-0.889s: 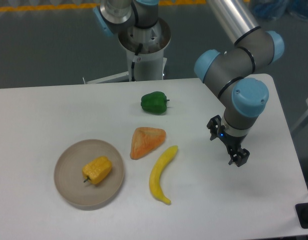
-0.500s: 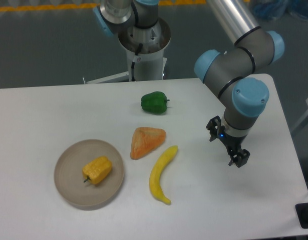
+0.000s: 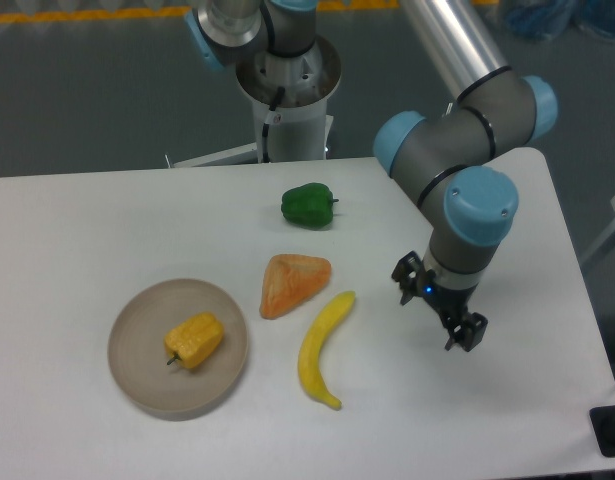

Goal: Pick up the yellow pepper from the plate
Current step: 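Move the open gripper over the banana toward the beige plate, then lower the gripper onto the yellow pepper and close on it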

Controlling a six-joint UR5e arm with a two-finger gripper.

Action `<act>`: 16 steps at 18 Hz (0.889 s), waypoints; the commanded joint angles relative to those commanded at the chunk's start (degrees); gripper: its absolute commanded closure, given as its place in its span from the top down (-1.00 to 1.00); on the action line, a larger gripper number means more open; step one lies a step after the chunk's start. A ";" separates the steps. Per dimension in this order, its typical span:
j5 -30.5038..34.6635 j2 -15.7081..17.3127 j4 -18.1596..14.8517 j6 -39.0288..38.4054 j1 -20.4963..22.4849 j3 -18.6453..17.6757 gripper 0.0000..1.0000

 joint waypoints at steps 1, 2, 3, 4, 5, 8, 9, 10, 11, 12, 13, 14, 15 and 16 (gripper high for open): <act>0.00 0.09 0.00 -2.46 -0.88 0.00 1.00; 0.00 0.09 0.00 -4.75 -2.02 0.00 1.00; 0.00 0.00 0.00 -7.73 -3.77 -0.34 1.00; 0.00 0.00 0.00 -9.32 -5.27 -0.87 1.00; 0.00 0.00 0.00 -10.56 -6.76 -1.40 1.00; -0.17 0.52 -0.44 -16.08 -11.85 -2.71 1.00; -0.26 0.87 -0.35 -18.02 -13.27 -3.33 1.00; -0.26 1.14 -0.26 -19.96 -15.81 -3.42 1.00; -0.26 1.05 -0.18 -21.11 -17.83 -3.95 1.00; -0.26 1.05 0.00 -21.73 -19.16 -4.56 1.00; -0.26 0.88 0.00 -23.56 -21.26 -5.09 1.00; -0.18 0.79 0.09 -24.88 -22.24 -5.96 1.00; -0.18 0.70 0.35 -26.29 -23.03 -6.67 1.00; -0.09 0.53 0.70 -27.70 -23.91 -7.11 1.00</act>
